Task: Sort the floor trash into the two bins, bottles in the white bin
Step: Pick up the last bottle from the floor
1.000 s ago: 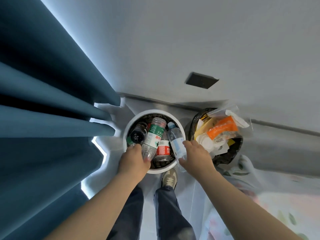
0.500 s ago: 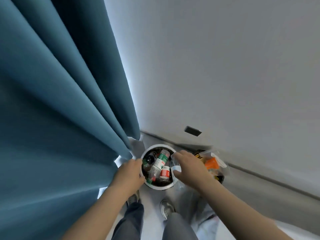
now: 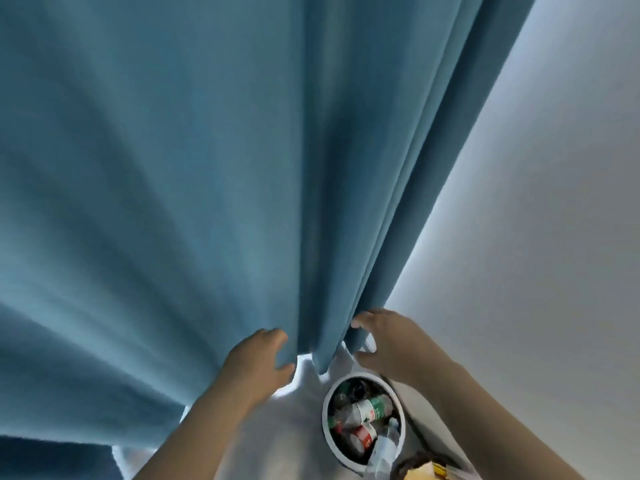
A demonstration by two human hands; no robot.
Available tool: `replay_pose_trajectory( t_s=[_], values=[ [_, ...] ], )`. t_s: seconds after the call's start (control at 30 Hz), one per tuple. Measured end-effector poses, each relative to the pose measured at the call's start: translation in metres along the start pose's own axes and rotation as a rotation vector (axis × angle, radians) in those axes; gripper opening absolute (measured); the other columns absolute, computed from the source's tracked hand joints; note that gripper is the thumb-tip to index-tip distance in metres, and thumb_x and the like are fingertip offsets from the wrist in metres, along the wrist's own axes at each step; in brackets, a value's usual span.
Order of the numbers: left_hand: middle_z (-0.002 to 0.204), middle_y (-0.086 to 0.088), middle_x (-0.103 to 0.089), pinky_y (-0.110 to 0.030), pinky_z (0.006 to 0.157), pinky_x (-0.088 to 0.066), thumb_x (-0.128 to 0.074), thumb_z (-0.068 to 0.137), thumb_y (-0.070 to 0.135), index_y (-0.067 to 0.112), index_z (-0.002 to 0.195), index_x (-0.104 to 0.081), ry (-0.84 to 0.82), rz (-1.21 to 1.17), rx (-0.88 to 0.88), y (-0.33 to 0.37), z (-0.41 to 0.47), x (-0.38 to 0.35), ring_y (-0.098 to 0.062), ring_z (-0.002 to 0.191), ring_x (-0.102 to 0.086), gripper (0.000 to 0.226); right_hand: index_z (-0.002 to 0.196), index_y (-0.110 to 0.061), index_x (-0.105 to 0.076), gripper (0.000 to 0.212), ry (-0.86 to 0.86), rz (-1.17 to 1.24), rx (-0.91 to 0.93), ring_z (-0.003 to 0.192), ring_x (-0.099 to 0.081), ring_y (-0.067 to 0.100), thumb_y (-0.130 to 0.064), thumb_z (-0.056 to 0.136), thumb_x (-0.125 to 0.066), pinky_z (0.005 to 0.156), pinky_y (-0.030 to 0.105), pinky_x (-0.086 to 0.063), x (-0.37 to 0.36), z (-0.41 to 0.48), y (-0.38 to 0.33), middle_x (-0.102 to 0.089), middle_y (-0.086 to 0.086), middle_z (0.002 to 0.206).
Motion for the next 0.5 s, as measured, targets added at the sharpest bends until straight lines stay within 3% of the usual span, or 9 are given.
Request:
replay_pose_trajectory(
  t_s=[0.13, 0.23, 0.37, 0.5],
  values=[
    [0.122, 0.006, -0.056, -0.021, 0.094, -0.04, -0.06, 0.087, 0.035, 0.021, 0.123, -0.052, 0.139, -0.105, 0.151, -0.063, -0.05, 0.045, -0.012, 0.114, -0.054, 0.04, 0.129, -0.024, -0.053, 0.05, -0.008, -0.024, 0.214, 0.11, -0.056, 0.016, -0.035, 0.082, -0.063, 0.091, 0.027, -0.045, 0.011, 0.026, -0.093, -0.056, -0.005, 0.121],
    [0.123, 0.007, -0.055, -0.02, 0.091, -0.041, -0.06, 0.087, 0.036, 0.022, 0.124, -0.051, 0.22, -0.144, 0.254, -0.116, -0.099, 0.073, -0.011, 0.113, -0.055, 0.04, 0.131, -0.025, -0.051, 0.05, -0.021, -0.078, 0.372, 0.112, -0.054, 0.016, -0.038, 0.084, -0.062, 0.092, 0.027, -0.043, 0.002, 0.038, -0.177, -0.055, -0.003, 0.123],
    [0.123, 0.007, -0.056, -0.021, 0.091, -0.043, -0.059, 0.087, 0.037, 0.025, 0.126, -0.05, 0.303, -0.168, 0.431, -0.202, -0.185, 0.096, -0.011, 0.111, -0.056, 0.041, 0.134, -0.027, -0.048, 0.051, -0.076, -0.127, 0.554, 0.12, -0.05, 0.016, -0.04, 0.086, -0.061, 0.097, 0.026, -0.039, -0.029, 0.038, -0.299, -0.052, -0.004, 0.13],
    [0.121, 0.005, -0.059, -0.024, 0.087, -0.045, -0.059, 0.086, 0.039, 0.025, 0.123, -0.053, 0.361, -0.138, 0.602, -0.284, -0.281, 0.11, -0.016, 0.107, -0.058, 0.039, 0.13, -0.026, -0.05, 0.047, -0.146, -0.147, 0.714, 0.115, -0.052, 0.017, -0.039, 0.087, -0.06, 0.094, 0.028, -0.041, -0.076, 0.019, -0.418, -0.054, -0.003, 0.124]
  ],
)
Point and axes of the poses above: each hand's wrist, its own z-axis towards the middle knuckle, its own x-axis out of the back of the hand, y = z × x, the point moved 5 cm from there along z, towards the middle knuckle
